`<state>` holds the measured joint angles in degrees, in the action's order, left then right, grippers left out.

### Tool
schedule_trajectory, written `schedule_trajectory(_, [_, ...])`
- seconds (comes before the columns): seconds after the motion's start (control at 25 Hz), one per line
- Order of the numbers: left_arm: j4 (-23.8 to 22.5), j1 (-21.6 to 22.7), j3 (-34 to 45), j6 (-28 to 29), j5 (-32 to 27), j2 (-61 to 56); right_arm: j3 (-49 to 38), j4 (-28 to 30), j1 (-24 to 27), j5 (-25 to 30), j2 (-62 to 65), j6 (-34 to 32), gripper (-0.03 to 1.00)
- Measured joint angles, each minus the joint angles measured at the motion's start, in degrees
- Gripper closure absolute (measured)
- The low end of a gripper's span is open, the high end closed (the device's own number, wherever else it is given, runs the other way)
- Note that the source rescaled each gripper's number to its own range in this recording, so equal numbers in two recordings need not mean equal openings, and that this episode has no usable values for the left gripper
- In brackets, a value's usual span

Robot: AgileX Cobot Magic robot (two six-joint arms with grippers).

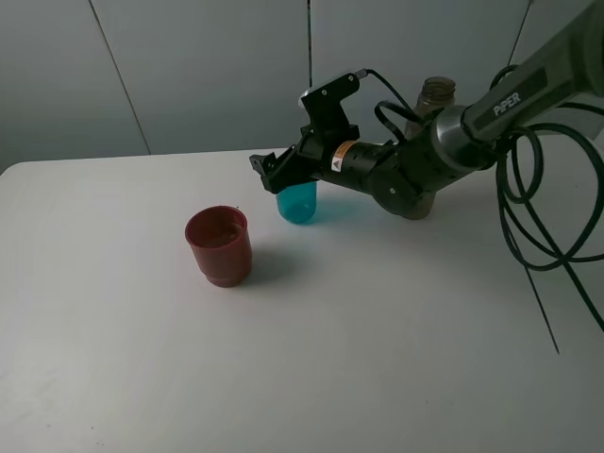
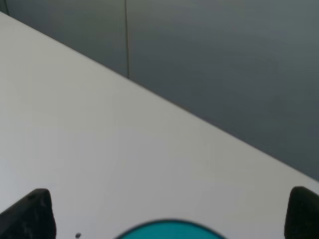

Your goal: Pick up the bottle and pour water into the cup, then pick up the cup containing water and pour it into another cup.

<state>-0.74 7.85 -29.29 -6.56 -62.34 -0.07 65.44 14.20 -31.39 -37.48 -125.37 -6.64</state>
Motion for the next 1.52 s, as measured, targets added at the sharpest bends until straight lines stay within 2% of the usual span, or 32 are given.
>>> schedule_trajectory(0.08, [0.00,0.00,0.00,0.00,0.00,0.00,0.00,1.23,0.00,3.74,3.22,-1.01,-0.03])
schedule_trajectory(0.24, [0.00,0.00,0.00,0.00,0.00,0.00,-0.04,8.36,-0.95,14.33,10.32,-5.44,-0.03])
schedule_trajectory(0.32, [0.00,0.00,0.00,0.00,0.00,0.00,-0.04,12.68,-2.44,21.04,13.89,-11.17,-0.03])
schedule_trajectory(0.4, [0.00,0.00,0.00,0.00,0.00,0.00,-0.04,14.64,-3.86,29.70,16.93,-17.87,-0.03])
schedule_trajectory(0.48, [0.00,0.00,0.00,0.00,0.00,0.00,-0.04,11.21,-4.59,38.30,19.88,-21.19,-0.03])
schedule_trajectory(0.52, [0.00,0.00,0.00,0.00,0.00,0.00,-0.04,7.59,-4.61,42.87,21.52,-20.43,-0.03])
schedule_trajectory(0.68, [0.00,0.00,0.00,0.00,0.00,0.00,-0.57,-9.05,-4.61,59.73,27.41,-7.74,-0.03])
schedule_trajectory(0.8, [0.00,0.00,0.00,0.00,0.00,0.00,-2.00,-16.60,-3.08,70.99,31.15,-1.56,-0.03])
schedule_trajectory(0.96, [0.00,0.00,0.00,-0.11,0.00,0.00,-8.92,-20.44,4.71,78.04,38.27,-0.20,-0.03])
schedule_trajectory(1.12, [0.00,0.00,0.00,-0.11,0.00,0.00,-16.18,-20.80,14.34,83.83,49.88,-0.08,-0.03])
schedule_trajectory(1.2, [0.00,0.00,0.00,-0.11,0.00,0.00,-17.80,-20.63,17.58,86.40,56.81,0.02,-0.03])
schedule_trajectory(1.52, [0.00,0.00,0.00,-0.11,0.00,0.00,-18.53,-17.79,18.72,94.46,86.82,-0.35,-0.03])
